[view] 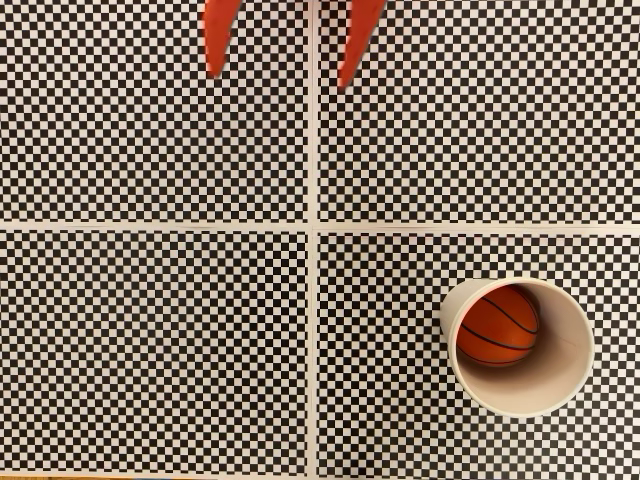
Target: Grasp basketball and place into cup.
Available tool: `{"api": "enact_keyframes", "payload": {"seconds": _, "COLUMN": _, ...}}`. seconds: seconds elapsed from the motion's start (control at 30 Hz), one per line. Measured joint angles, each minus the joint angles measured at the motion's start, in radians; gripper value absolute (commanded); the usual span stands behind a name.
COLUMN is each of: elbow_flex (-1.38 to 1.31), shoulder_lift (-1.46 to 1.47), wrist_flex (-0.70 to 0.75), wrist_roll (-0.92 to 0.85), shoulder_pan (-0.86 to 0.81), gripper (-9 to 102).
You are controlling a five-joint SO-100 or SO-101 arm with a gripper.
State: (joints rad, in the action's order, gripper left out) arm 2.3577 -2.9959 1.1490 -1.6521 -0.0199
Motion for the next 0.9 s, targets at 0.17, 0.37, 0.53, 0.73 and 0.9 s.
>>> {"api": "enact_keyframes", "payload": {"seconds": 0.17, "elbow_flex": 0.124, "shoulder_lift": -0.034, "wrist_flex": -0.213, "wrist_roll": 0.003, "shoulder_pan": -0.003, "gripper": 27}}
{"api": "enact_keyframes", "payload": {"seconds": 0.37, "elbow_flex": 0.327, "shoulder_lift": -0.032, "wrist_flex": -0.566, "wrist_roll": 0.003, "shoulder_pan": 0.037, "gripper": 26}}
{"api": "enact_keyframes", "payload": {"seconds": 0.53, "elbow_flex": 0.451, "shoulder_lift": -0.106, "wrist_flex": -0.696, "wrist_roll": 0.012, "shoulder_pan": 0.055, "gripper": 24}}
{"api": "enact_keyframes", "payload": {"seconds": 0.73, "elbow_flex": 0.63, "shoulder_lift": -0.273, "wrist_flex": -0.775, "wrist_roll": 0.012, "shoulder_pan": 0.078, "gripper": 24}}
{"api": "enact_keyframes", "payload": {"seconds": 0.9, "elbow_flex": 0.732, "shoulder_lift": -0.284, "wrist_flex": -0.785, "wrist_roll": 0.015, "shoulder_pan": 0.084, "gripper": 20}}
